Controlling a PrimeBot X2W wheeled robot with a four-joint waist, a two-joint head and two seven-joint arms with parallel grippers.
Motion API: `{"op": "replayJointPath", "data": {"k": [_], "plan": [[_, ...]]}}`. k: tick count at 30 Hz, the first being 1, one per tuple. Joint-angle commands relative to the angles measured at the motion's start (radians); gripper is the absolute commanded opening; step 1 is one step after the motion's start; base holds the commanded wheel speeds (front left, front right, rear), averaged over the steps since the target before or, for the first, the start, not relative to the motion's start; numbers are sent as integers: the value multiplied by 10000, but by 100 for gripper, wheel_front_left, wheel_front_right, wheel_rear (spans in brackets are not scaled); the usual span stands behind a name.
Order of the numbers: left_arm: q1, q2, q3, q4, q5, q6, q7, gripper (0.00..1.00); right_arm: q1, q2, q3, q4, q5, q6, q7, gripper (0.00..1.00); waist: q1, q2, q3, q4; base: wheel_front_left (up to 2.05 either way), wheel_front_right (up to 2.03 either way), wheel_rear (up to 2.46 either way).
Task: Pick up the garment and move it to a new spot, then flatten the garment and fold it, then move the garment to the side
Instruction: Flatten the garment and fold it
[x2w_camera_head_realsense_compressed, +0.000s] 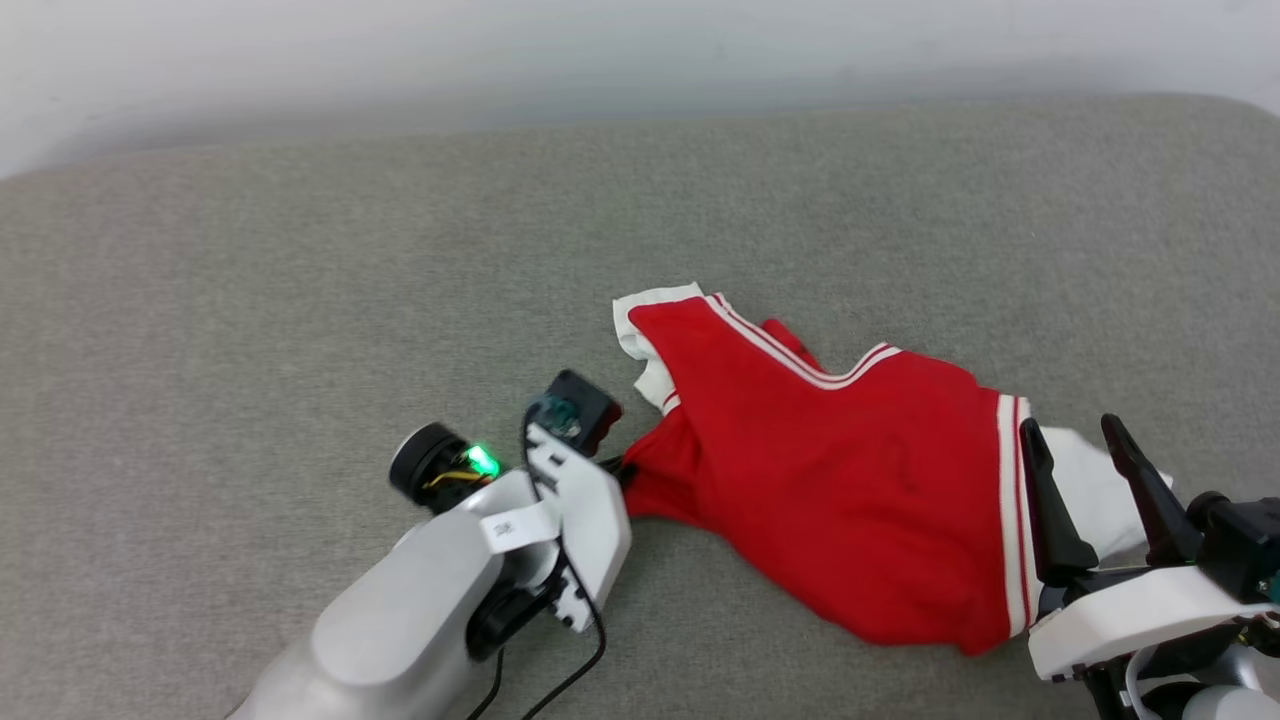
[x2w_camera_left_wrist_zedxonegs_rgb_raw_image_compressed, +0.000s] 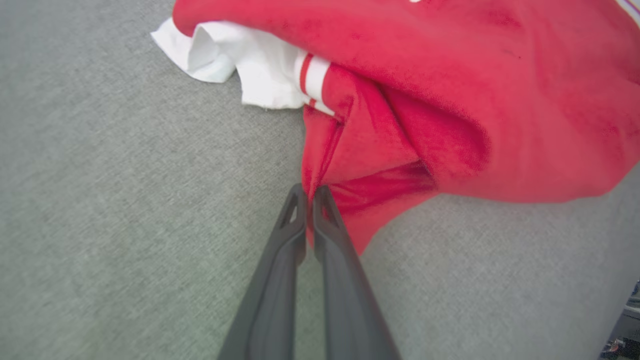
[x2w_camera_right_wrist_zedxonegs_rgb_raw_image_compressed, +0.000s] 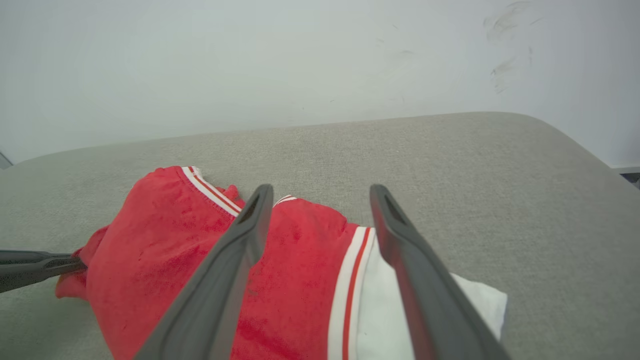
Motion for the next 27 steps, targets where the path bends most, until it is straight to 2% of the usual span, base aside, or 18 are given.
{"op": "replayJointPath", "data": {"k": [1, 8, 14, 18, 22, 24, 25, 27], "plan": [[367, 209, 106, -180, -60, 155, -117, 0, 95, 13, 8, 10, -49, -7, 20, 100, -1, -1, -276, 247, 0, 0, 0], [2143, 1274, 771, -1756, -622, 1296, -239, 0, 373, 12, -77, -62, -110, -7, 161, 100, -1, -1, -832, 812, 0, 0, 0], [4126, 1896, 1182, -2825, -1401, 2243, -75, 0, 588, 12, -86, -184, -158, -7, 304, 100, -1, -1, -1112, 1196, 0, 0, 0], [5281, 1904, 1257, -3187, -1887, 2640, -78, 0, 701, 12, -47, -274, -223, -7, 405, 100, -1, -1, -1310, 1310, 0, 0, 0], [5905, 1699, 1297, -3361, -2131, 2823, -392, 1, 815, 12, -59, -366, -190, -7, 507, 100, -1, -1, -1494, 1351, 0, 0, 0], [6028, 1543, 1352, -3388, -2152, 2925, -647, 91, 884, 12, -49, -428, -204, -7, 554, 100, -1, -1, -1568, 1354, 0, 0, 0], [6042, 1486, 1380, -3409, -2133, 2947, -783, 100, 921, 12, -56, -452, -208, -7, 564, 100, -1, -1, -1594, 1356, 0, 0, 0], [5956, 1376, 1480, -3457, -2012, 3023, -1156, 100, 992, 12, -66, -494, -203, -7, 610, 100, -1, -1, -1657, 1349, 0, 0, 0]]}}
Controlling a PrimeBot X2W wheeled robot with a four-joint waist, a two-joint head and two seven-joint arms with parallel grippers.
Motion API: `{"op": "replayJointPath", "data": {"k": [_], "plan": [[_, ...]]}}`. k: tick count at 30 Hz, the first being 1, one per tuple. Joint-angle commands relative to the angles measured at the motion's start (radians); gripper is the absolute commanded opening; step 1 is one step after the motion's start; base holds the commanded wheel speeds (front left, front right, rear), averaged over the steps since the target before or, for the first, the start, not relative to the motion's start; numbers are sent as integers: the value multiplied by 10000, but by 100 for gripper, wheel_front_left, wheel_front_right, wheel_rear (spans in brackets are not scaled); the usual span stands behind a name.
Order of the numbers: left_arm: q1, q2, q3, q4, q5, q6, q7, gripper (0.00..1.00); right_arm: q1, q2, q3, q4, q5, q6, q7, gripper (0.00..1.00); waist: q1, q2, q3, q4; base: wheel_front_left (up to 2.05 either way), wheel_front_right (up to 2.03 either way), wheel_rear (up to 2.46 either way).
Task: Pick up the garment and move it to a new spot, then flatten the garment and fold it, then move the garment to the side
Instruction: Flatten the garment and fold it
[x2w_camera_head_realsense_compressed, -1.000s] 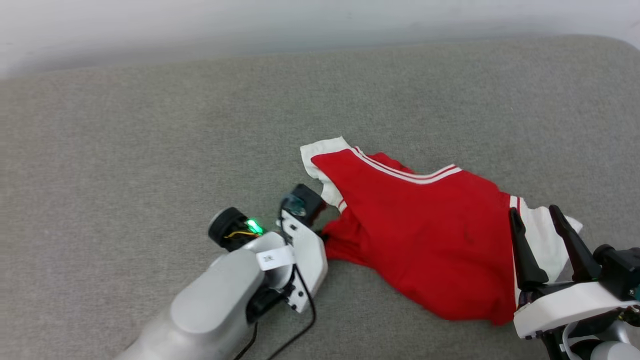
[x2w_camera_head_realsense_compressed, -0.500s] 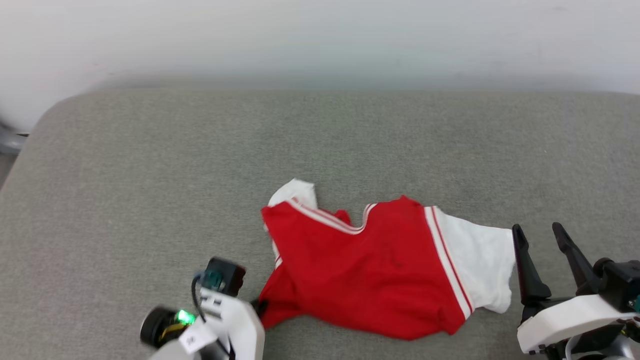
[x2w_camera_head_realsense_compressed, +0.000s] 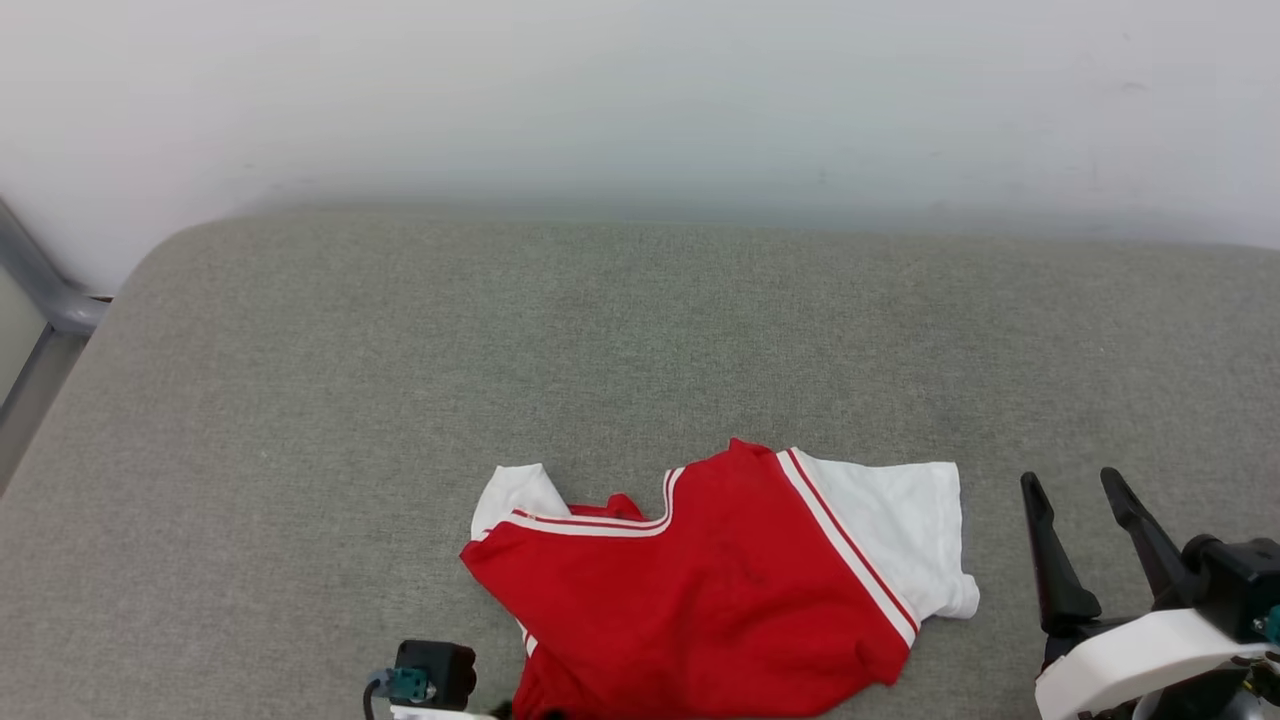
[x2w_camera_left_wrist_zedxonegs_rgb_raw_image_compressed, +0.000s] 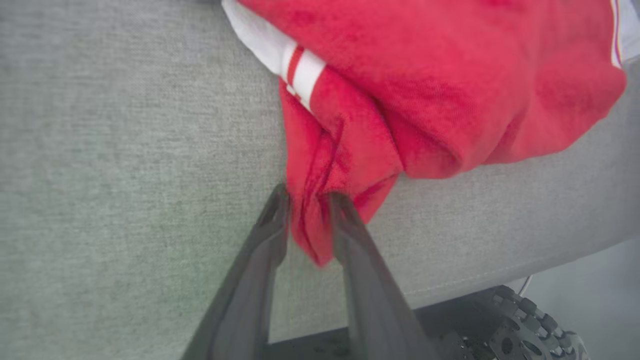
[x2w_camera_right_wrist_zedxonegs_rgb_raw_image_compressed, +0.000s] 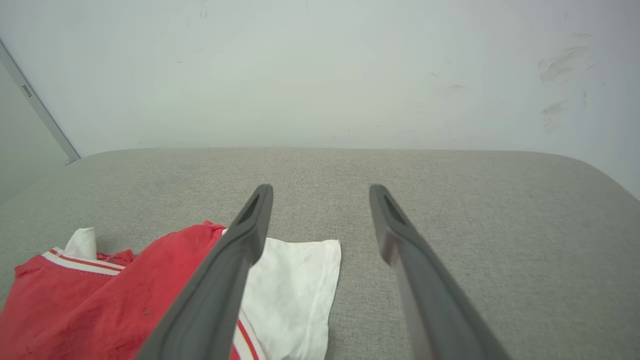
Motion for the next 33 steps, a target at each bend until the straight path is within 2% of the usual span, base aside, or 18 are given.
{"op": "replayJointPath", "data": {"k": [1, 8, 15, 19, 23, 27, 33], "plan": [[-67, -99, 138, -86, 119, 90, -346, 100, 146, 10, -21, -67, -18, -7, 30, 100, 1, 0, -48, -7, 0, 0, 0], [-568, -372, 539, -205, 905, 226, -2300, 100, 316, 10, -100, -91, 5, -7, 287, 100, 1, 0, -238, -68, 0, 0, 0], [-986, -361, 943, -340, 1541, 326, -3874, 100, 469, 10, -334, 96, 52, -7, 753, 100, 1, 0, -316, -81, 0, 0, 0], [-1143, -263, 1185, -388, 1702, 339, -4279, 100, 440, 10, -498, 288, 206, -7, 1143, 100, 1, 0, -280, -47, 0, 0, 0], [-1325, -182, 1516, -521, 1848, 386, -4537, 100, 152, 10, -871, 1084, 368, -7, 2410, 100, 1, 0, -104, 22, 0, 0, 0], [-1544, -162, 1770, -704, 1989, 322, -4654, 100, -628, 13, -1156, 2002, 169, -7, 3827, 100, 1, 0, 211, 227, 0, 0, 0], [-1924, -314, 1925, -907, 2190, 126, -4726, 100, -2176, -355, -767, 3019, 62, -5, 4770, 100, 1, 0, 851, 657, 0, 0, 0]]}}
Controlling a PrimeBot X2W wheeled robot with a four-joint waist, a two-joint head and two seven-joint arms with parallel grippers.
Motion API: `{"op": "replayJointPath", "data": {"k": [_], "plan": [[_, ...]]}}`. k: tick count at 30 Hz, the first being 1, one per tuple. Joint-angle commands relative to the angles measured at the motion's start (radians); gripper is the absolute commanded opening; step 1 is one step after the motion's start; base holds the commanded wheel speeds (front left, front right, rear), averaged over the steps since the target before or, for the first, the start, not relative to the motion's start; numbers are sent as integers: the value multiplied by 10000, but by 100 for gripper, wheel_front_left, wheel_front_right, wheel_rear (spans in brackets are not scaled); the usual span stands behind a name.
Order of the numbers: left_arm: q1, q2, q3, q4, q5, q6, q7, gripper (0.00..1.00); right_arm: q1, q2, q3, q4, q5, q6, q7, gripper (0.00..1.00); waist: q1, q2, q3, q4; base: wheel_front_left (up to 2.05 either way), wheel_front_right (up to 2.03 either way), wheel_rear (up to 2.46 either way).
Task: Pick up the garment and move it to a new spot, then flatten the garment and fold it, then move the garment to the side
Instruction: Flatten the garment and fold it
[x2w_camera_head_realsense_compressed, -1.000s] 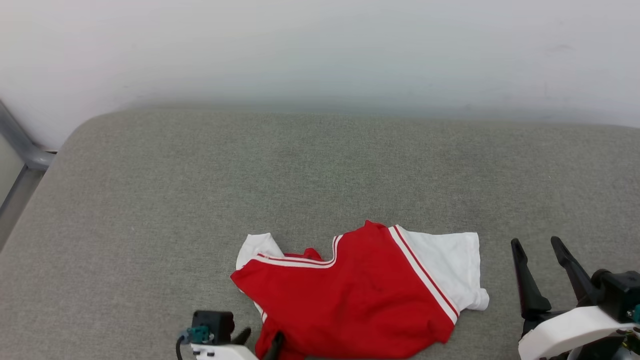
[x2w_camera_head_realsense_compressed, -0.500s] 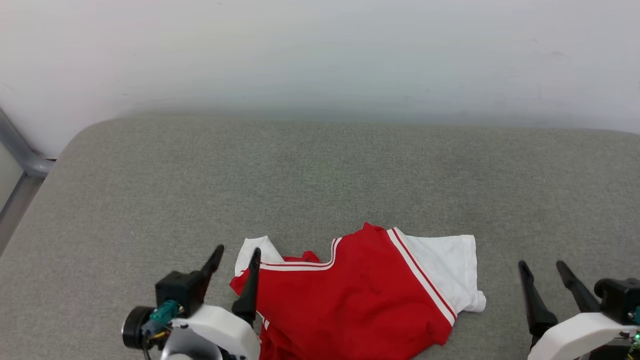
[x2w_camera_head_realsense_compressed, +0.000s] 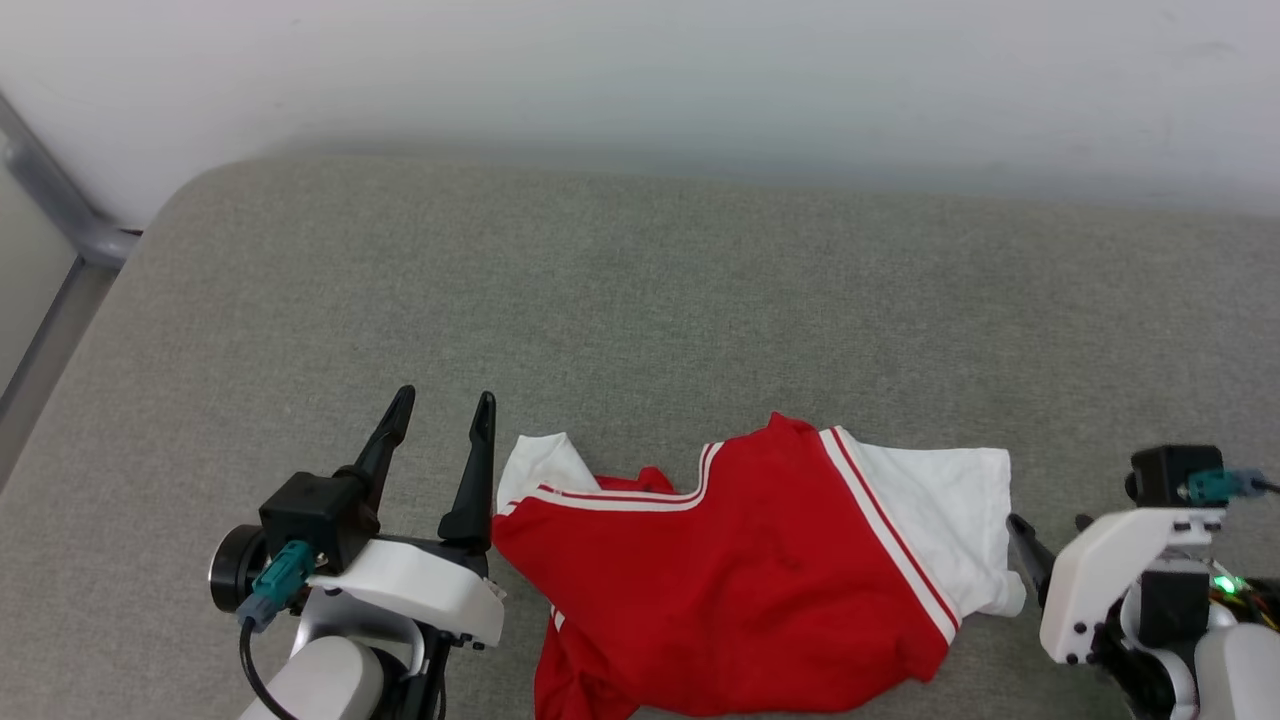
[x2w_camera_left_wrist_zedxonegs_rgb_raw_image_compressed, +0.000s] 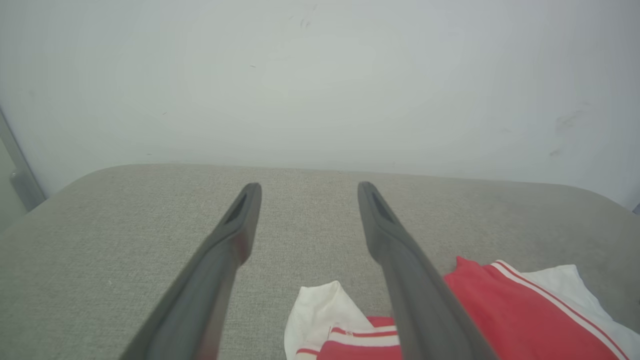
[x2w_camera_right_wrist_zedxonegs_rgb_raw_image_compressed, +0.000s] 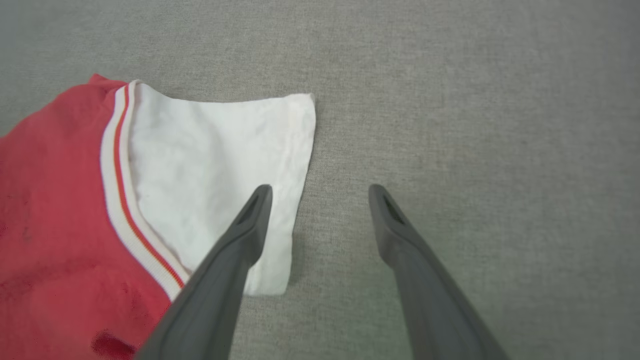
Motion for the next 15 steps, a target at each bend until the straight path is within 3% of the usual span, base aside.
{"op": "replayJointPath", "data": {"k": [1, 8, 15], "plan": [[-120, -35, 37, -43, 68, -14, -41, 100, -306, -120, 74, 152, -6, -7, 75, 100, -1, 0, 281, 215, 0, 0, 0], [-311, -334, 234, 22, 182, -293, -80, 100, -1799, -777, 896, 1690, 211, -7, 755, 100, -1, 0, 842, 539, 0, 0, 0], [-206, -604, 449, 358, 290, -599, -88, 100, -1960, -961, 1708, 2875, 1012, -1, 1760, 100, -1, 0, 897, 625, 0, 0, 0]]}}
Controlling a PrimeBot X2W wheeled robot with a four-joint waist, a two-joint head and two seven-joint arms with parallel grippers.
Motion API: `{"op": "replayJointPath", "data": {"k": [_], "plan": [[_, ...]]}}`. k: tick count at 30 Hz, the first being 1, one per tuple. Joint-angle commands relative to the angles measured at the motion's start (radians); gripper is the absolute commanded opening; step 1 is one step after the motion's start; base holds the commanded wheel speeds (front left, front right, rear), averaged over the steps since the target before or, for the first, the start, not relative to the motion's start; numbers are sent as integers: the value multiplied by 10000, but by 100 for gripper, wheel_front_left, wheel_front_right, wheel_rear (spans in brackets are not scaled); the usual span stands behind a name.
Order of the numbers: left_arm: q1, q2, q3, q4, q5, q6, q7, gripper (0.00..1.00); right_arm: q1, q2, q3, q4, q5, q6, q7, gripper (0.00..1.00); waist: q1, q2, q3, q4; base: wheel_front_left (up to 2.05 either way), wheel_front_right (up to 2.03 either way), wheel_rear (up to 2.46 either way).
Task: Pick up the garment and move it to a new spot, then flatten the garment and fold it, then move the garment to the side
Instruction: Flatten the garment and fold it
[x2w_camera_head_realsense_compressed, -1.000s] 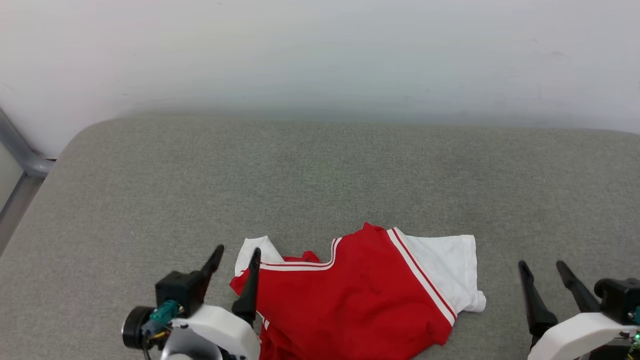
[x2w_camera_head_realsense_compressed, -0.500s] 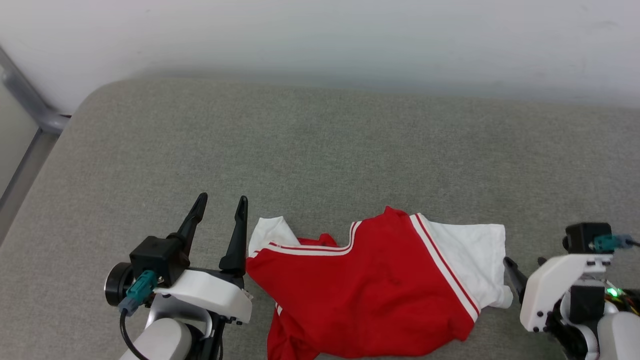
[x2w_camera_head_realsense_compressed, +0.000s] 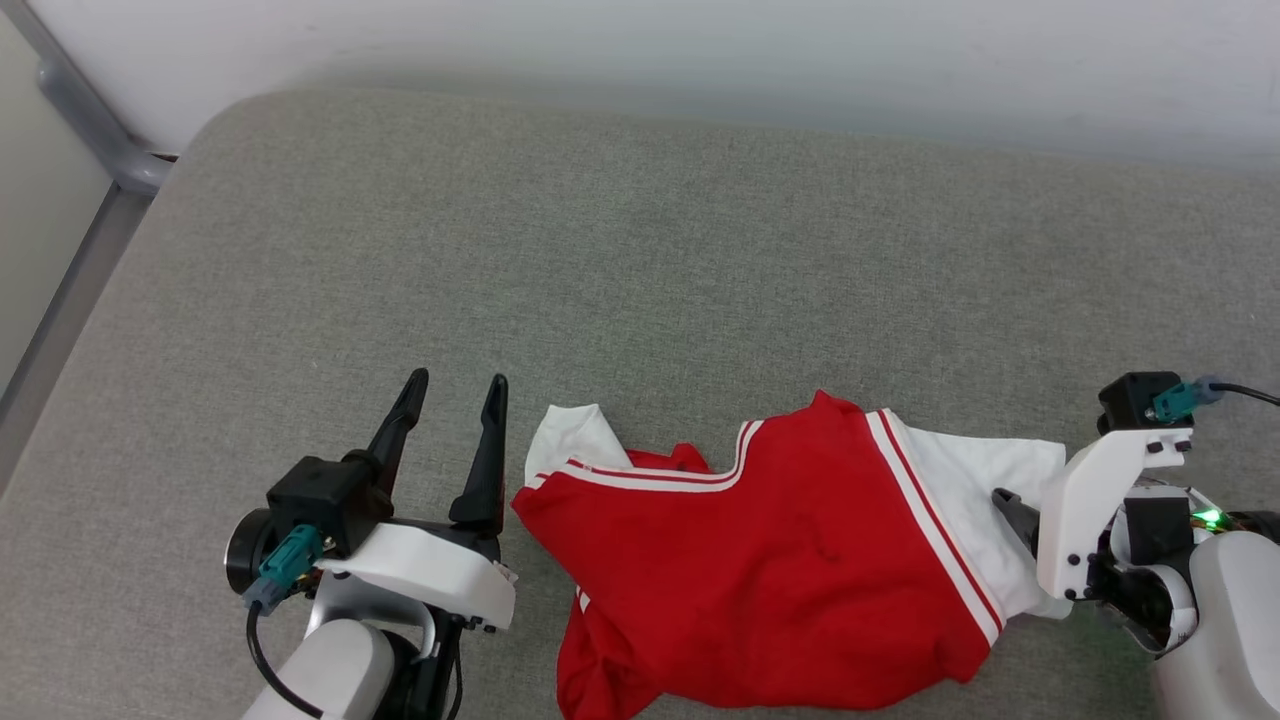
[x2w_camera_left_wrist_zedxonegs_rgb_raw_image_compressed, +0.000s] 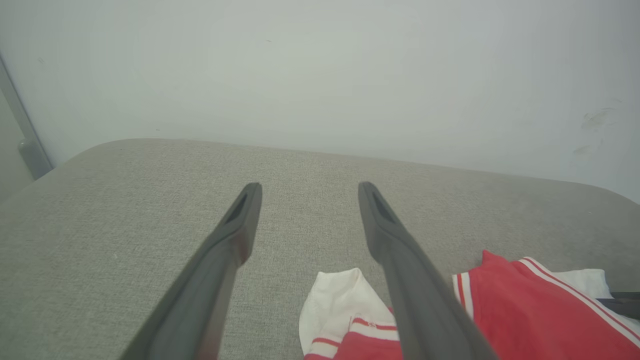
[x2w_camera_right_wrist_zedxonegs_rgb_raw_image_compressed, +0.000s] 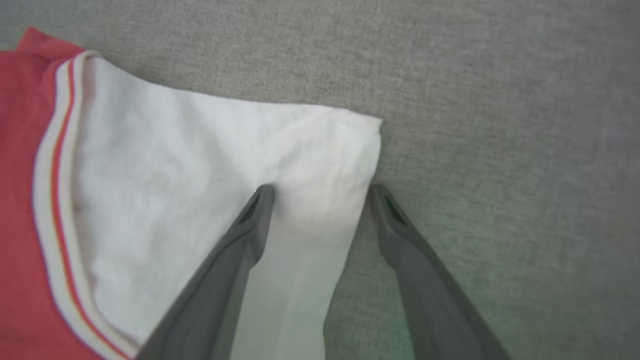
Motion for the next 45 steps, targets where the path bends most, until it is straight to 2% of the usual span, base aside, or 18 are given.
{"op": "replayJointPath", "data": {"k": [1, 7, 13, 18, 23, 24, 25, 26, 37, 41, 45], "plan": [[179, -68, 145, 153, 74, -99, -72, 100, 97, 58, 245, 183, 289, 5, 44, 0, 0, 0, -80, -106, 0, 0, 0], [424, -85, 327, 438, 50, -196, -73, 100, -227, -300, -238, -894, 36, 1, -1103, 0, 0, 0, -263, -389, 0, 0, 0], [561, -88, 389, 692, -67, -256, -72, 100, 596, -323, -1873, -2035, -654, 1, -1191, 0, 0, 0, -396, -636, 0, 0, 0], [564, -96, 370, 893, -133, -326, -63, 100, 1684, 35, -3195, -2585, -1030, 1, -1016, 0, 0, 0, -391, -763, 0, 0, 0], [545, -24, 397, 1155, -262, -376, 70, 100, 2439, 563, -3581, -2442, -1052, 1, -1251, 0, 0, 0, -385, -897, 0, 0, 0], [551, -8, 389, 1208, -269, -391, 105, 100, 2508, 628, -3602, -2357, -1065, 1, -1381, 20, 0, 0, -402, -922, 0, 0, 0], [557, 11, 383, 1259, -287, -393, 144, 100, 2533, 718, -3600, -2273, -1031, 1, -1537, 20, 0, 0, -419, -945, 0, 0, 0], [569, 27, 387, 1302, -313, -389, 183, 100, 2536, 774, -3543, -2220, -1010, 1, -1778, 100, 0, 0, -445, -974, 0, 0, 0], [702, 367, 548, 1527, -608, -314, 633, 100, 2672, 971, -2694, -2997, -1078, 1, -6048, 100, 0, 0, -959, -1208, 0, 0, 0], [639, 575, 632, 1520, -709, -228, 952, 100, 2938, 1099, -2160, -3722, -1168, 1, -6720, 100, 0, 0, -1144, -1332, 0, 0, 0], [440, 771, 662, 1557, -888, -308, 1501, 100, 3276, 1245, -1783, -4246, -1248, 2, -6920, 100, 0, 0, -1241, -1424, 0, 0, 0]]}}
